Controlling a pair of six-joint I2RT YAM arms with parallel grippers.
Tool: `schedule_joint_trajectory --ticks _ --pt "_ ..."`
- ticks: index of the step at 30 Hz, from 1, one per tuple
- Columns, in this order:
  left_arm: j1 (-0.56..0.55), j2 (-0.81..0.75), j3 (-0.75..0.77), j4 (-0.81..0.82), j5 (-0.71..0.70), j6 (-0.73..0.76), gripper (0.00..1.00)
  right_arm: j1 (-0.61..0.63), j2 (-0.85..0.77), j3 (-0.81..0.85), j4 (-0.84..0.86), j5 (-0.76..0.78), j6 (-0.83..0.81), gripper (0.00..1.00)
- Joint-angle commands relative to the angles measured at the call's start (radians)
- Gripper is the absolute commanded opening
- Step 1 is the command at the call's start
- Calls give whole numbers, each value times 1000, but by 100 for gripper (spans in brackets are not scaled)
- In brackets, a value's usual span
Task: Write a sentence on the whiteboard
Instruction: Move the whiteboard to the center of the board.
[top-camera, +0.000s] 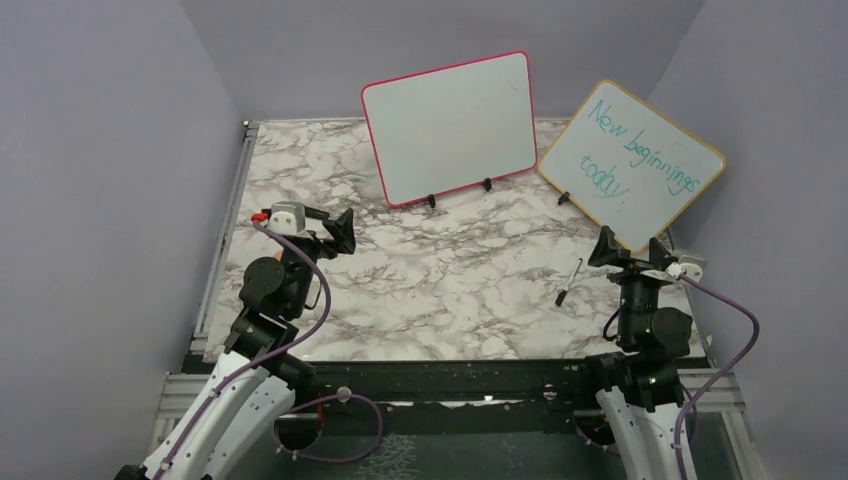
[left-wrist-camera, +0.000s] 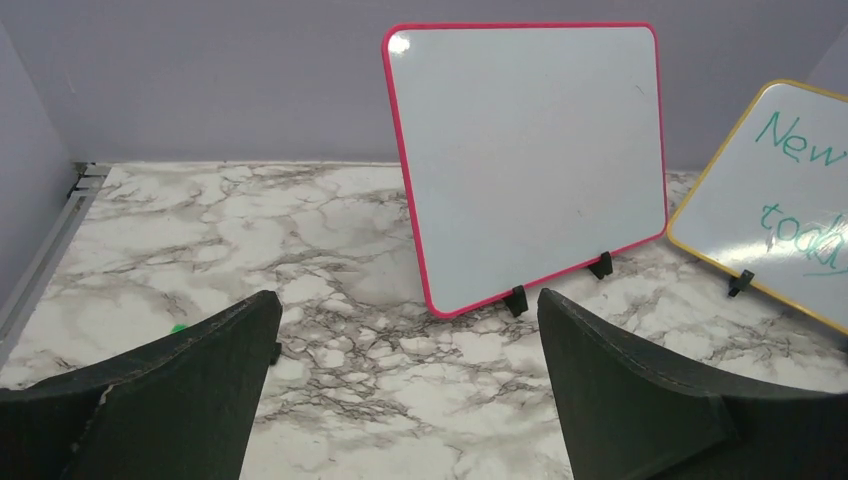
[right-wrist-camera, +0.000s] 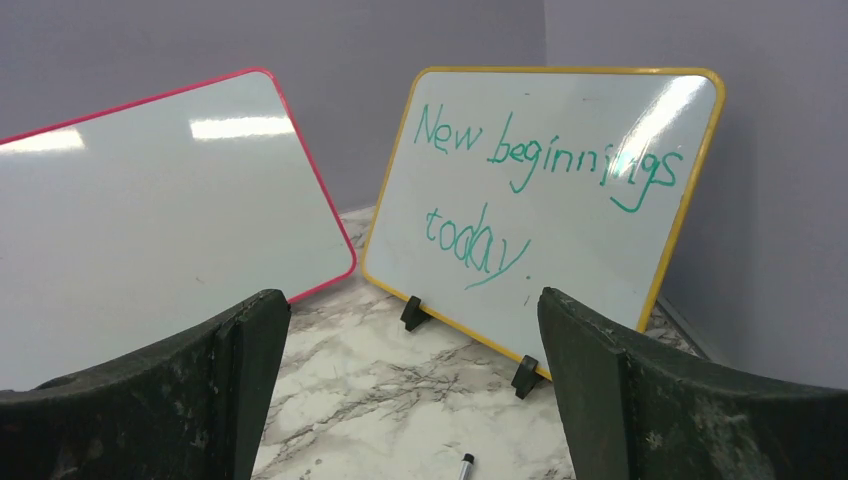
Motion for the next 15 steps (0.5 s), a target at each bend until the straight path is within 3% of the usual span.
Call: schedule_joint_trajectory --ticks 1,15 --pt "6 3 22 -1 6 3 99 -5 -4 -7 29 5 5 100" --pt "6 56 11 24 30 -34 99 -5 11 -4 26 10 6 100"
